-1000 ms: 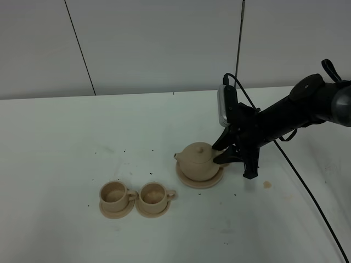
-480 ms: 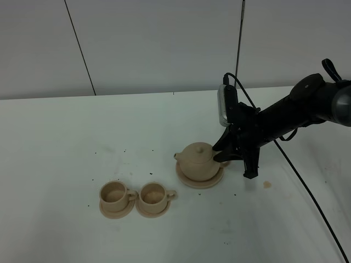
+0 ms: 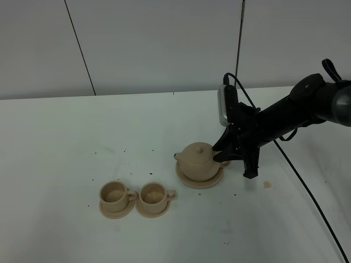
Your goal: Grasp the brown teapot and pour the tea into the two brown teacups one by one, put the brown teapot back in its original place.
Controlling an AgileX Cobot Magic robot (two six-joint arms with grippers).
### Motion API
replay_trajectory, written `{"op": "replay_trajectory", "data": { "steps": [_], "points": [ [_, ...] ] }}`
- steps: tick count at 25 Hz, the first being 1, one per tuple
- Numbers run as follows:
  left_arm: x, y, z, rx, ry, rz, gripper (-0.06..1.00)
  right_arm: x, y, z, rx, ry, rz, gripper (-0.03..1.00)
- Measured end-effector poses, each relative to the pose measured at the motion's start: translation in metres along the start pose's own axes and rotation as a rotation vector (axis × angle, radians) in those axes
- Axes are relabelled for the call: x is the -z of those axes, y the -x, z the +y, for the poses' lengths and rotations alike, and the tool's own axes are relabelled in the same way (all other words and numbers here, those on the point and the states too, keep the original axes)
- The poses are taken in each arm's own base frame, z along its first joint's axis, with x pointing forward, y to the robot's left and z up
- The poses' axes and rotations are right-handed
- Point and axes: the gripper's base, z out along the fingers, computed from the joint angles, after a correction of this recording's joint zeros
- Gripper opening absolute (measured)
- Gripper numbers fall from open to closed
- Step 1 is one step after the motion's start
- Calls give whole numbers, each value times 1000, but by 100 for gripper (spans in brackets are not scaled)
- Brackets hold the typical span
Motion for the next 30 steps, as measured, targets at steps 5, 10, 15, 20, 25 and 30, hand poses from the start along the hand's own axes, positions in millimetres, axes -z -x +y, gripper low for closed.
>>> {"op": "replay_trajectory", "data": {
  "steps": [5, 10, 15, 20, 25, 30],
  "points": [
    [0, 0, 0, 0, 0, 0, 23, 0, 0, 0, 1, -1, 0, 21],
    [0, 0, 0, 0, 0, 0, 23, 0, 0, 0, 1, 0, 0, 20],
    [0, 0, 0, 0, 0, 0, 23, 0, 0, -1, 0, -4, 0, 10],
    [0, 0, 0, 0, 0, 0, 23, 0, 0, -1, 0, -4, 0, 10],
    [0, 0, 0, 0, 0, 0, 23, 0, 0, -1, 0, -4, 0, 10],
    [0, 0, 0, 1, 0, 0, 23, 0, 0, -1, 0, -4, 0, 10]
  ]
}}
